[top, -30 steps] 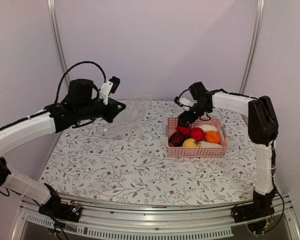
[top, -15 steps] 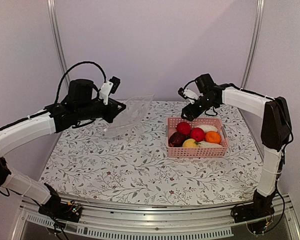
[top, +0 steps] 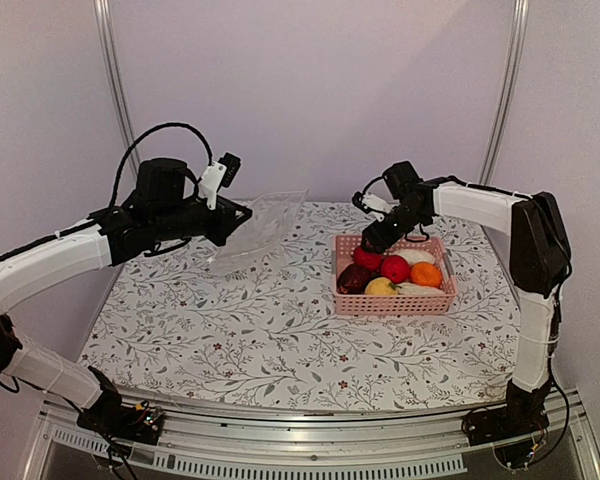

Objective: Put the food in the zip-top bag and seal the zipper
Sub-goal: Pick up the fake fruit from the bin.

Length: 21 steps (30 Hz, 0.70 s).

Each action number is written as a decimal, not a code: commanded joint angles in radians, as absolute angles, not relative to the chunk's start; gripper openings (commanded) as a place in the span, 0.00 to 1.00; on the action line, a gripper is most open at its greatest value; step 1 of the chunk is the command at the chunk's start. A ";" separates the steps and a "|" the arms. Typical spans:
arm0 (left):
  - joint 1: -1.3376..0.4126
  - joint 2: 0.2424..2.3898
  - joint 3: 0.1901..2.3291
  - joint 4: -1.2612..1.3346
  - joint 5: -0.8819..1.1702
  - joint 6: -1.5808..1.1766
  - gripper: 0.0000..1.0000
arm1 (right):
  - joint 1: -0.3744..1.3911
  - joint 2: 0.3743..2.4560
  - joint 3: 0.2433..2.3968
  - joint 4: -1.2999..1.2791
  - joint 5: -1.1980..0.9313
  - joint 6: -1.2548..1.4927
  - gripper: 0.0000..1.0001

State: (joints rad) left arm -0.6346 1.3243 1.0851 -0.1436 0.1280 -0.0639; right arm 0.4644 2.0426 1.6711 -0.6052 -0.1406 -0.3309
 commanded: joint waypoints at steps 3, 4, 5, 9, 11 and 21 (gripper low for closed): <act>-0.626 1.332 1.072 -0.136 0.154 -0.055 0.00 | 0.469 2.113 1.724 -0.632 -0.158 -0.315 0.67; -0.625 1.332 1.072 -0.135 0.156 -0.054 0.00 | 0.468 2.118 1.728 -0.633 -0.159 -0.314 0.68; -0.624 1.332 1.072 -0.136 0.158 -0.054 0.00 | 0.468 2.127 1.732 -0.635 -0.162 -0.312 0.69; -0.625 1.332 1.072 -0.137 0.159 -0.054 0.00 | 0.468 2.151 1.738 -0.648 -0.178 -0.301 0.73; -0.625 1.333 1.072 -0.137 0.160 -0.052 0.00 | 0.470 2.160 1.737 -0.651 -0.177 -0.296 0.75; -0.626 1.342 1.075 -0.142 0.165 -0.051 0.00 | 0.468 2.185 1.737 -0.667 -0.215 -0.278 0.75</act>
State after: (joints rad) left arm -0.6346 1.3243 1.0851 -0.1440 0.1505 -0.0597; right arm 0.4644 2.1620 1.7157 -0.6468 -0.1837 -0.2974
